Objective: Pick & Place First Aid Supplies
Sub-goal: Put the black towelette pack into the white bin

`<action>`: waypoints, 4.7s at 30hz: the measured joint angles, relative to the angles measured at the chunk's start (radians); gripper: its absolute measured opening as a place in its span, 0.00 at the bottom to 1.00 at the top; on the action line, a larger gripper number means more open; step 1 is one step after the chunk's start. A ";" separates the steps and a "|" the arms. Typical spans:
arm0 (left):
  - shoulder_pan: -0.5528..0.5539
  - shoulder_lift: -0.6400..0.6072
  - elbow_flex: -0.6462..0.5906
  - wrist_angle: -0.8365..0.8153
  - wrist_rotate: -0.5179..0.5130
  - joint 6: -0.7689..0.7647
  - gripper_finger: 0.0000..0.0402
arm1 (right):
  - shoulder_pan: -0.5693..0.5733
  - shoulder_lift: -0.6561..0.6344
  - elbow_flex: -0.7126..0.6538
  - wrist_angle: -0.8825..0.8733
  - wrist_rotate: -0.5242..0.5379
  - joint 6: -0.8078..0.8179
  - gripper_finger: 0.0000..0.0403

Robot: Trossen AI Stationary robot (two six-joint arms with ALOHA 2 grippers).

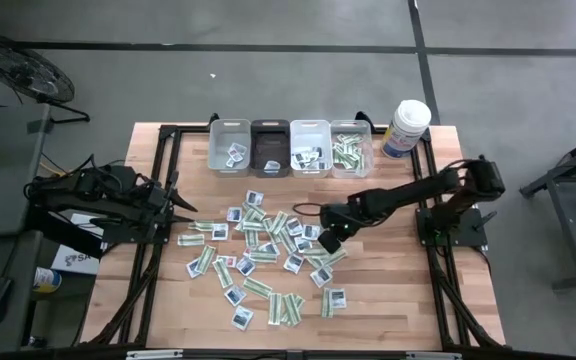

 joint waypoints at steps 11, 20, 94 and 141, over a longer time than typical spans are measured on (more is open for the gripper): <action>0.000 0.000 0.000 0.000 0.002 0.000 0.30 | -0.001 -0.187 0.001 -0.049 0.143 0.042 0.00; 0.000 0.000 0.000 0.000 -0.001 -0.002 0.30 | -0.049 -0.254 0.001 0.025 0.277 0.043 0.00; 0.000 0.000 0.000 0.000 -0.150 -0.083 0.30 | -0.492 -0.032 0.003 0.533 0.125 -0.082 0.40; 0.000 0.000 0.000 -0.022 -0.113 -0.082 0.30 | 0.172 -0.069 0.003 0.200 0.173 -0.579 0.43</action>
